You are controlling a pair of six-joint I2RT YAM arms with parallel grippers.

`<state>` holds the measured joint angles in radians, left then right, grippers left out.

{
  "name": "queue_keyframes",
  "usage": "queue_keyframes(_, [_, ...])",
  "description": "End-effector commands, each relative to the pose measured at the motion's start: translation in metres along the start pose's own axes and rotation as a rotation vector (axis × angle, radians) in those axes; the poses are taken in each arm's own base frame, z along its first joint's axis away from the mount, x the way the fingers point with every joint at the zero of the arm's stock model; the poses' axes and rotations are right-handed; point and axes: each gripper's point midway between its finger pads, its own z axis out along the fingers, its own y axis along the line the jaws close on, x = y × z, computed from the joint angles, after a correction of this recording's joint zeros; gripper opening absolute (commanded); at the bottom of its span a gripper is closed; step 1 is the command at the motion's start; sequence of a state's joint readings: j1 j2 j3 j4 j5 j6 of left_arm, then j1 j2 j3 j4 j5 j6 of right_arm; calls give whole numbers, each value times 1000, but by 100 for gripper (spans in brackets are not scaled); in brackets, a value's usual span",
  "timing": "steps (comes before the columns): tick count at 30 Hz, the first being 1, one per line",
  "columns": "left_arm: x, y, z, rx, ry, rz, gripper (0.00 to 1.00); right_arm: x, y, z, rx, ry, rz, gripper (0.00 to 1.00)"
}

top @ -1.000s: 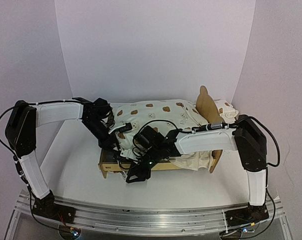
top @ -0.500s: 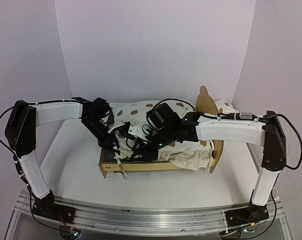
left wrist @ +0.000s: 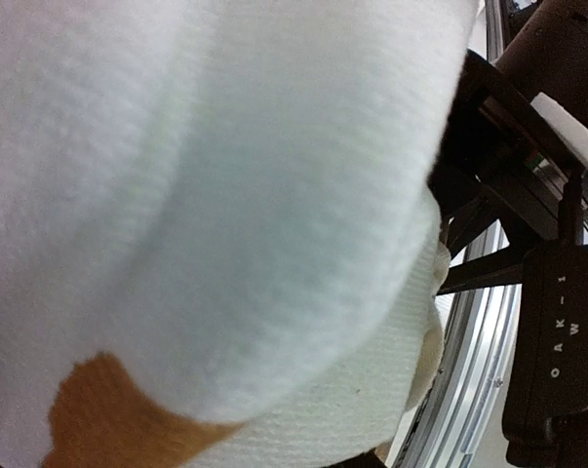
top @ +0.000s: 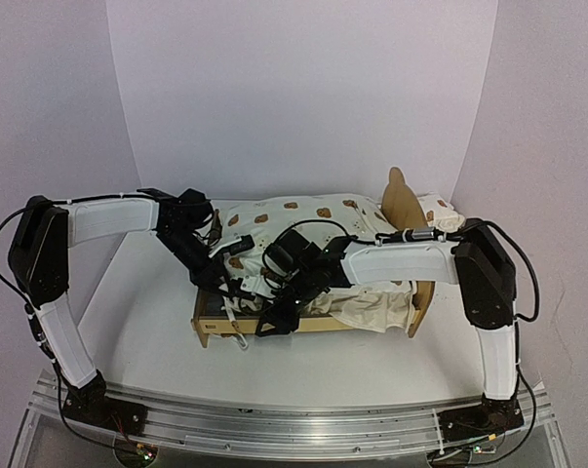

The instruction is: Set up the pet bed

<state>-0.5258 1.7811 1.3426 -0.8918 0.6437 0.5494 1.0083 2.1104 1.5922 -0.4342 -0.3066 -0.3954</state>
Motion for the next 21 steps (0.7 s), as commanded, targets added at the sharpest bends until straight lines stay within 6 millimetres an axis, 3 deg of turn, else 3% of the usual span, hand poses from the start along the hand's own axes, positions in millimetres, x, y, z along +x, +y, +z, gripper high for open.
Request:
queue_keyframes(1, [-22,-8,-27,-14,-72,55,27,21,30,0,-135,104,11,36])
queue_keyframes(7, [-33,-14,-38,25,-107,71,47,55,66,5,-337,265,96,35])
queue_keyframes(11, [-48,-22,-54,52,-146,107,61,90,58,29,-342,405,122,41])
queue_keyframes(16, [-51,-38,-67,92,-176,132,70,107,43,46,-287,468,136,47])
queue_keyframes(19, [-52,-46,-73,104,-207,143,71,106,34,44,-232,480,135,54])
queue_keyframes(21, [-55,-49,-78,96,-230,152,72,91,29,32,-192,456,124,62])
